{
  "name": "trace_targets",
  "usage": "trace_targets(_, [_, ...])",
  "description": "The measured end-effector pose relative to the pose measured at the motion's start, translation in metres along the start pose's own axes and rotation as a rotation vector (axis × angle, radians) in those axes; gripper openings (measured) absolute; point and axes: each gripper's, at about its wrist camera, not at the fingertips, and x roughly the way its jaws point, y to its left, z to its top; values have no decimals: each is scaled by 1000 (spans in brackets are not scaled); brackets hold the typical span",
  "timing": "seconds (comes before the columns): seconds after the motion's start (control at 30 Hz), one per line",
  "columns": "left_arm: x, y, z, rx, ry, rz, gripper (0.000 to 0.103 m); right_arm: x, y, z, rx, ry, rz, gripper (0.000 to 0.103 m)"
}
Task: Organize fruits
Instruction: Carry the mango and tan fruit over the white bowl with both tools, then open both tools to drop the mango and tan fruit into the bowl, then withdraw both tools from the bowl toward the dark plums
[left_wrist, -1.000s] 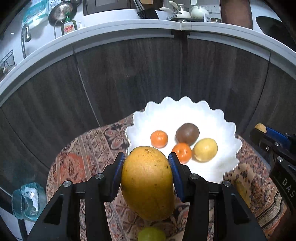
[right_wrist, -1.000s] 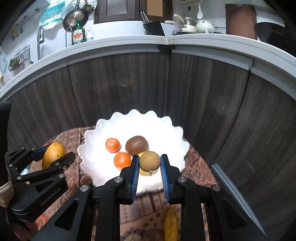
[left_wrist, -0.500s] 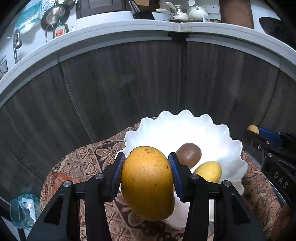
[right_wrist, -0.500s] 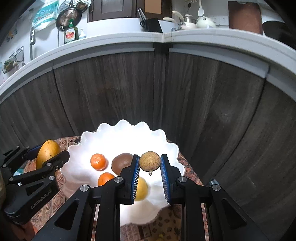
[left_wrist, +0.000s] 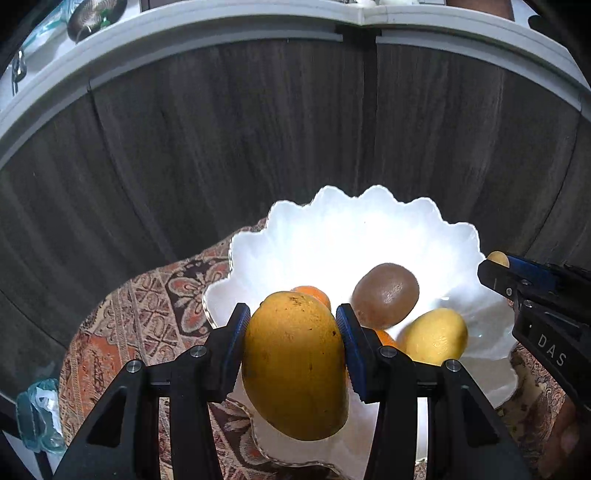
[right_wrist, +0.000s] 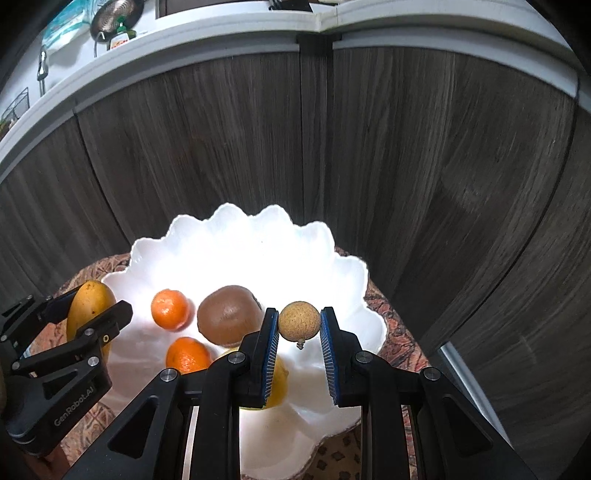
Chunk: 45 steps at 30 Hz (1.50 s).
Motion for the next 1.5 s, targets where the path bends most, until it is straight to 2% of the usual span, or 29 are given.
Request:
trace_targets(0.13, [4, 1, -3, -1, 17, 10, 48, 4, 0, -1, -4, 9, -14, 24])
trace_targets(0.2, [0, 1, -2, 3, 1, 19, 49, 2, 0, 0, -8, -1, -24, 25])
trace_targets(0.27, [-4, 2, -1, 11, -11, 32, 63, 1, 1, 1, -14, -5, -25, 28])
trace_targets(0.3, [-7, 3, 1, 10, -15, 38, 66, 0, 1, 1, -14, -9, -28, 31])
trace_targets(0.37, [-12, 6, 3, 5, -25, 47, 73, -5, 0, 1, -5, -26, -43, 56])
trace_targets(0.4, [-14, 8, 3, 4, -28, 52, 75, -8, 0, 1, -1, -39, -53, 62])
trace_targets(0.47, [-19, 10, 5, 1, -40, 79, 87, -18, 0, 2, 9, -76, -93, 77])
trace_targets(0.57, [-30, 16, 6, -14, -71, 104, 97, -31, 3, 5, 21, -114, -123, 89])
trace_targets(0.7, [-44, 25, 9, -26, -84, 123, 103, -46, 9, 11, 16, -137, -130, 90])
trace_targets(1.03, [-98, 42, 13, -40, -140, 136, 103, -93, 26, 15, 5, -197, -115, 90])
trace_targets(1.5, [-148, 54, -13, -53, -159, 141, 103, -141, 48, -6, 8, -218, -97, 90])
